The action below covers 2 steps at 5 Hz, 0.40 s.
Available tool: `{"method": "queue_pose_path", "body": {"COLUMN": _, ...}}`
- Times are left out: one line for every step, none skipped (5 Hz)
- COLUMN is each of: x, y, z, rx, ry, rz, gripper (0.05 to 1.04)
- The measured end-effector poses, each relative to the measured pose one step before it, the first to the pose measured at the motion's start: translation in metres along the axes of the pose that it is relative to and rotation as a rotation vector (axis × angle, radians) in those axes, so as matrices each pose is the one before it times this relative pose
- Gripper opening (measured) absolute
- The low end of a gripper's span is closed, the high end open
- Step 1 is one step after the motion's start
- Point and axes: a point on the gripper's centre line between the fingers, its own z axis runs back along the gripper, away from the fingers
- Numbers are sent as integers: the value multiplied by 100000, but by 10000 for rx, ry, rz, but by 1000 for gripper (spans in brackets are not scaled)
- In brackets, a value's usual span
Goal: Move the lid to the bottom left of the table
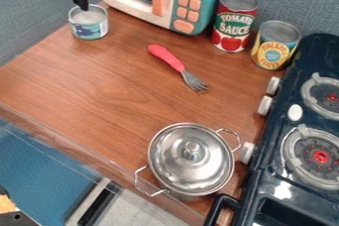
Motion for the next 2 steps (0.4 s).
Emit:
{"method": "queue_pose_path", "body": {"x": -496, "y": 480, "z": -1451, "rx": 347, "ry": 278, "rz": 15, "gripper": 1000}}
{"method": "queue_pose_path", "body": {"x": -1274, "y": 224, "z": -122, "rx": 313, "ry": -71, "rz": -207, "gripper": 1000}}
